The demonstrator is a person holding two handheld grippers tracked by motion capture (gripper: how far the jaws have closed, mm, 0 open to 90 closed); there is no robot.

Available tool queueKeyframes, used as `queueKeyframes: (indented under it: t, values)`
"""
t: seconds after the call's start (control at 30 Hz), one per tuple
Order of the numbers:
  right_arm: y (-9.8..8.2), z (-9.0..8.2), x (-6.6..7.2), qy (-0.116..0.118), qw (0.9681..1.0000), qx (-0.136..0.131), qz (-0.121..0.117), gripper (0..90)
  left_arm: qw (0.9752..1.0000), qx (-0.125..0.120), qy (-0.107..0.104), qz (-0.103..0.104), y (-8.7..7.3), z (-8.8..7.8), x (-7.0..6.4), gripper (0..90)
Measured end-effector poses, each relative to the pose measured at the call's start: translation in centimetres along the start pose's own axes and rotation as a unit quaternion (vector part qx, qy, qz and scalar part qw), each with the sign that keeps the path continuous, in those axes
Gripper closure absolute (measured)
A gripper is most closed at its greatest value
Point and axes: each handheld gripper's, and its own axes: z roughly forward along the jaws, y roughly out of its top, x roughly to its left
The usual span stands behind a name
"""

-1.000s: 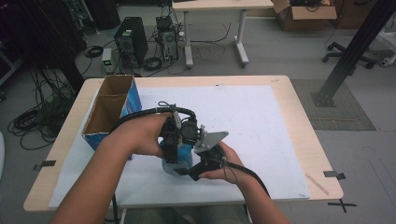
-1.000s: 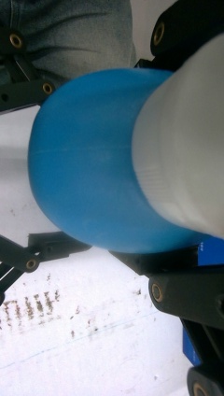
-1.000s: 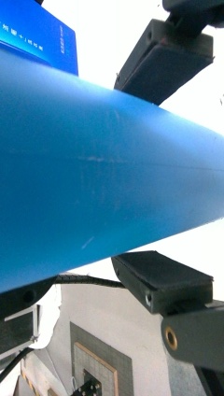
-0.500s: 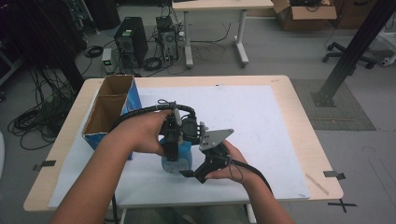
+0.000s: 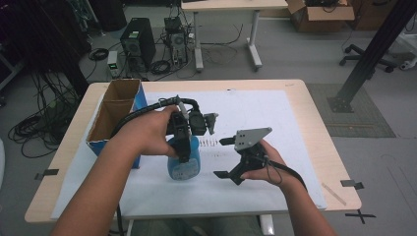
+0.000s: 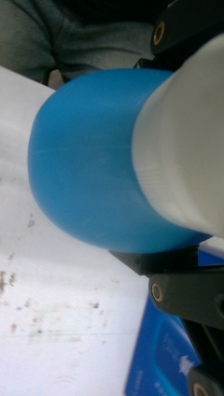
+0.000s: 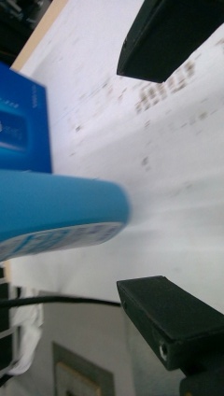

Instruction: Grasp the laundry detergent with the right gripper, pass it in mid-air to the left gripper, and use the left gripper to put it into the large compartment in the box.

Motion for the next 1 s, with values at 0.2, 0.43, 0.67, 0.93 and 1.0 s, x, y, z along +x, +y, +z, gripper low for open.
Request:
queueKeyframes:
  t: [0.2,0.43,0.67,0.93,1.0]
  values:
    - [-0.2,-1.5,-0.9,-0.012,0.9992,0.036,-0.007,0.9,0.9972,-0.007,-0.004,-0.074,-0.4,-0.9,1.1,38.8]
    - [0.1,-3.3,-2.4,-0.022,0.9931,0.114,-0.02,1.8,0.9889,-0.011,-0.013,-0.148,-1.5,-2.2,2.7,38.7]
    - [0.5,-4.5,-3.5,-0.031,0.9876,0.152,-0.021,2.0,0.9821,-0.018,-0.021,-0.186,-2.7,-3.8,3.8,38.7]
    - [0.7,-6.2,-4.7,-0.043,0.9783,0.201,-0.025,2.4,0.9665,-0.033,-0.021,-0.254,-4.6,-6.7,5.5,38.7]
    - [0.7,-6.6,-4.9,-0.046,0.9767,0.208,-0.023,2.5,0.9605,-0.035,-0.019,-0.275,-5.0,-7.5,5.8,38.7]
